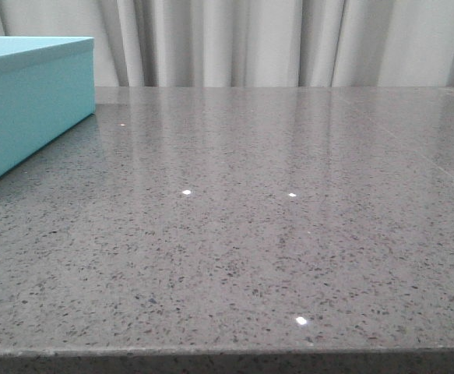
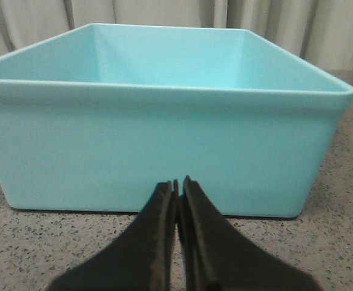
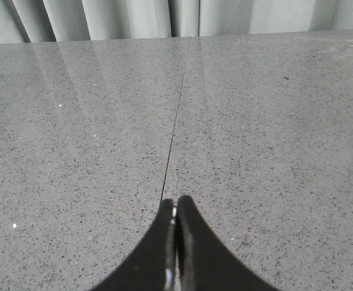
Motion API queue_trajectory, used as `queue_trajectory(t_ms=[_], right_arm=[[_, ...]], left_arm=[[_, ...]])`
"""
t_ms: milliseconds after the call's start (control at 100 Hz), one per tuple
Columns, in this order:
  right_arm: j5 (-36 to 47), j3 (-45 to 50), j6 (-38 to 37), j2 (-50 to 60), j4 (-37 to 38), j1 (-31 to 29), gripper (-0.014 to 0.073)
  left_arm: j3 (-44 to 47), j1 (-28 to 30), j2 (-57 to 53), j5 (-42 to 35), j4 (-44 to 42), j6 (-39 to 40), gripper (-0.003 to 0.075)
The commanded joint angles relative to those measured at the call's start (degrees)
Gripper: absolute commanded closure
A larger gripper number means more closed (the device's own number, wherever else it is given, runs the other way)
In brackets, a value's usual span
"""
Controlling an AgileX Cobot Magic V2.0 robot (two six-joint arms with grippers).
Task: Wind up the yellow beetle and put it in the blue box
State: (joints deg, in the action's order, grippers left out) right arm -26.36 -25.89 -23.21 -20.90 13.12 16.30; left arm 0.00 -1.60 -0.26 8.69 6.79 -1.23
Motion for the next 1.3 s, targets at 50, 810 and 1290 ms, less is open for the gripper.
queue_trajectory(t_ms=[50,810,1290], right_arm=[[3.85,-1.52,0.45,-0.40,1.26,-0.09,0.0662],[3.85,-1.52,0.45,-0.40,1.26,-0.09,0.0662],[27.32,12.07,0.45,1.44,1.46,-5.18,0.0662]], left_arm=[[1.23,-0.03,-1.96,-3.68,0.11,0.60,0.0739],[1.23,-0.03,-1.96,-3.80,0.11,0.60,0.0739],[1.23,-0.03,-1.96,-3.80,0.11,0.60,0.0739]])
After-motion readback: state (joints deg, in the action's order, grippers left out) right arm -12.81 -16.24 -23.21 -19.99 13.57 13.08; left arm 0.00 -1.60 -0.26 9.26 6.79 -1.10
